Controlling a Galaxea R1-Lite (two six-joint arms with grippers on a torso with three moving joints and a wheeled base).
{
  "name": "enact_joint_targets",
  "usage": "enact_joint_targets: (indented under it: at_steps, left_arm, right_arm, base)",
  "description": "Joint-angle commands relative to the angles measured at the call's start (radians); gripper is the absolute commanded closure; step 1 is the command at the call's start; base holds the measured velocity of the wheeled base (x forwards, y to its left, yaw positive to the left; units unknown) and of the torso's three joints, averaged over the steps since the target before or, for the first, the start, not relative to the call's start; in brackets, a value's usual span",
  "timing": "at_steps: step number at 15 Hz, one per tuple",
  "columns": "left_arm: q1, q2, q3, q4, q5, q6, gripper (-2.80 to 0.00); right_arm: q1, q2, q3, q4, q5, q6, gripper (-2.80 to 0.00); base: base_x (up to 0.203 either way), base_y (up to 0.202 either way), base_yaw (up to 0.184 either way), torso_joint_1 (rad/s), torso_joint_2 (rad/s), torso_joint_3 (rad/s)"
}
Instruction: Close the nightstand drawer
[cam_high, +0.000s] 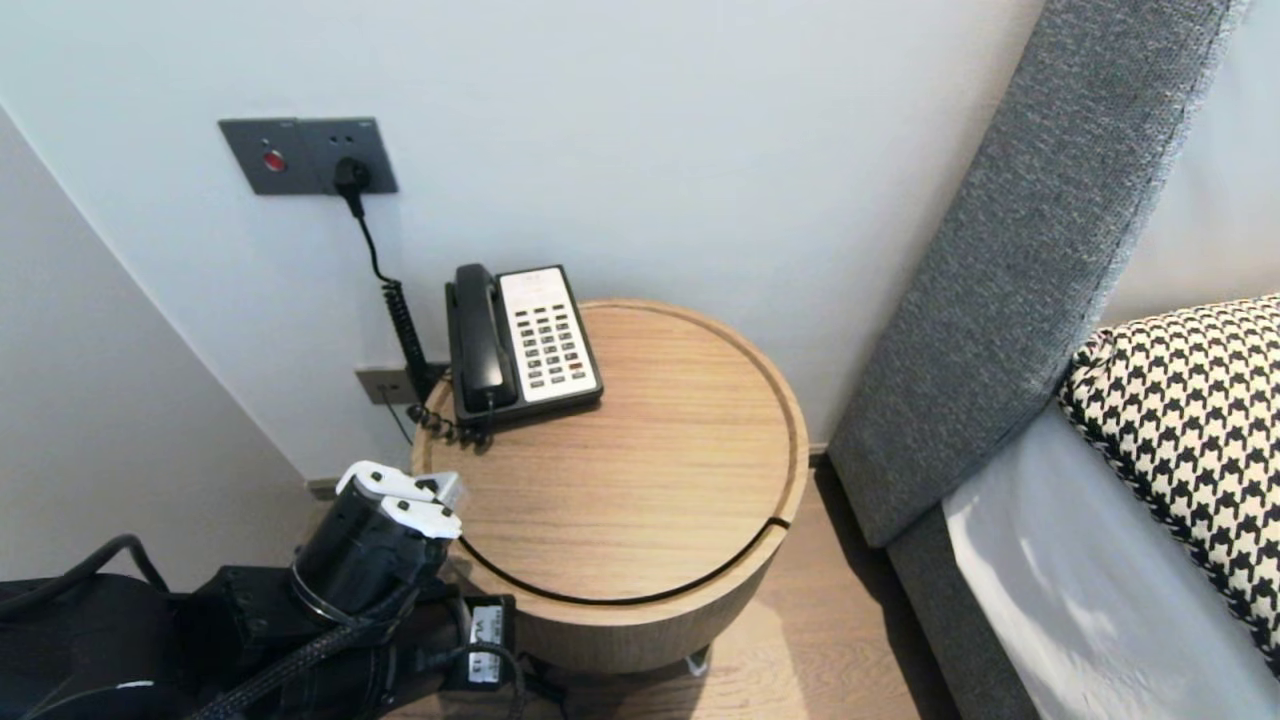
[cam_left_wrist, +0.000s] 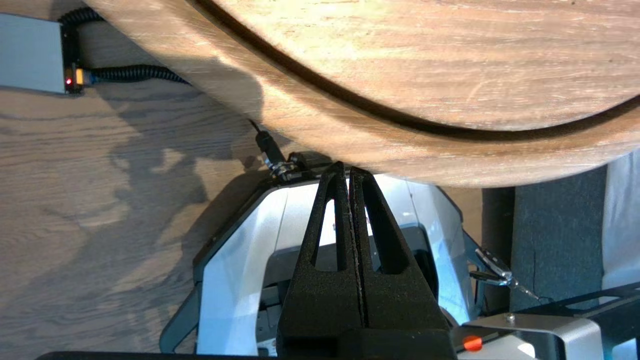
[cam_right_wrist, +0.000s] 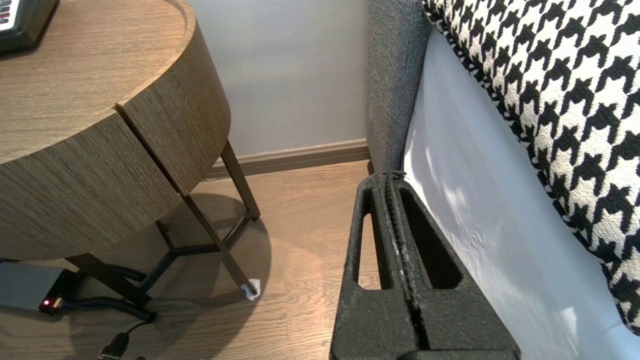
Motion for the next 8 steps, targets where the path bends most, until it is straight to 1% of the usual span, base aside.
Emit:
enact_joint_targets:
  at_steps: [1, 3, 4, 5, 6, 7, 8]
  left_arm:
    - [0.0, -0.062, 0.041, 0.003, 0.002, -0.003, 0.0]
    - [0.014, -0.157, 0.108, 0.009, 0.003, -0.002, 0.0]
    - [0.034, -0.21, 0.146, 0.013, 0.003, 0.001, 0.0]
    - [0.071, -0.273, 0.182, 0.024, 0.004, 0.008, 0.0]
    - [0.121, -0.335, 0.206, 0.039, 0.003, 0.025, 0.0]
    - [0.189, -0.4, 0.224, 0.06, -0.001, 0.057, 0.0]
    - [0.275, -0.473, 0.237, 0.084, -0.007, 0.108, 0.0]
  right_arm:
    - [0.0, 0.001, 0.028, -0.001, 0.0, 0.0, 0.0]
    - [0.0, 0.001, 0.028, -0.001, 0.0, 0.0, 0.0]
    - [0.0, 0.001, 0.028, -0.001, 0.0, 0.0, 0.0]
    - [0.0, 0.001, 0.028, -0.001, 0.0, 0.0, 0.0]
    - [0.0, 0.001, 0.028, -0.001, 0.0, 0.0, 0.0]
    - [0.0, 0.0, 0.028, -0.001, 0.0, 0.0, 0.0]
    - [0.0, 0.0, 0.028, -0.001, 0.0, 0.0, 0.0]
  base:
    - [0.0, 0.0, 0.0, 0.0, 0.0, 0.0]
    - [0.0, 0.0, 0.0, 0.0, 0.0, 0.0]
    - [0.0, 0.0, 0.0, 0.0, 0.0, 0.0]
    - [0.0, 0.0, 0.0, 0.0, 0.0, 0.0]
    - [0.0, 0.0, 0.0, 0.0, 0.0, 0.0]
    - [0.0, 0.0, 0.0, 0.0, 0.0, 0.0]
    - [0.0, 0.0, 0.0, 0.0, 0.0, 0.0]
